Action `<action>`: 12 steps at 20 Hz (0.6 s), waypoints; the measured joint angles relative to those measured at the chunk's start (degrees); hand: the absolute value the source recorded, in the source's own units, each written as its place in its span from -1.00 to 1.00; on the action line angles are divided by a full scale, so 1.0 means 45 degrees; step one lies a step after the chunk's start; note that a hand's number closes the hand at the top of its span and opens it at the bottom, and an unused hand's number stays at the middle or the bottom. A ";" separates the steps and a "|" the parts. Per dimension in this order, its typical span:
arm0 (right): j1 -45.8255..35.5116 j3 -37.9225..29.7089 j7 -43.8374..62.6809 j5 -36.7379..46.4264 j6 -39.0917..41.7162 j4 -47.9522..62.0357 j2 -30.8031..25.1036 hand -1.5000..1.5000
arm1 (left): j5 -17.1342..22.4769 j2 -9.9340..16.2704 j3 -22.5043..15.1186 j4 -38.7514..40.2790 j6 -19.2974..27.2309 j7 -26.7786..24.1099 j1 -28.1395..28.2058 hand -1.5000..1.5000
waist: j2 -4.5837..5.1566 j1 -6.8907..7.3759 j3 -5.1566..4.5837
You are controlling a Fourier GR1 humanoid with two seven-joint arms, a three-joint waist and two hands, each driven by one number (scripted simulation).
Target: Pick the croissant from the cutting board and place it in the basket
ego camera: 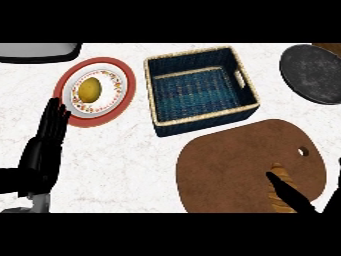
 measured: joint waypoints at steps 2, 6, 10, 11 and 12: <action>0.0158 0.0261 0.0944 0.0244 0.1265 -0.0822 -0.0078 -1.00 | -0.0037 -0.0046 -0.0118 -0.0037 -0.0012 0.0030 0.0025 0.00 | 0.0000 0.0131 0.0016; 0.0050 0.0864 0.2919 0.0579 0.3854 -0.2791 -0.0012 -1.00 | -0.0078 -0.0113 -0.0238 -0.0013 -0.0050 0.0070 -0.0077 0.00 | 0.0021 0.0379 0.0066; -0.0302 0.1380 0.4339 0.1175 0.6103 -0.4687 0.0291 -1.00 | -0.0112 -0.0165 -0.0350 -0.0068 -0.0097 0.0182 -0.0240 0.00 | 0.0035 0.0578 0.0120; -0.0340 0.1461 0.4589 0.1316 0.6560 -0.5049 0.0362 -1.00 | -0.0122 -0.0153 -0.0342 -0.0044 -0.0110 0.0198 -0.0280 0.00 | 0.0043 0.0604 0.0126; -0.0371 0.1494 0.4795 0.1475 0.6986 -0.5359 0.0414 -1.00 | -0.0121 -0.0184 -0.0353 -0.0001 -0.0120 0.0199 -0.0318 0.00 | 0.0054 0.0622 0.0133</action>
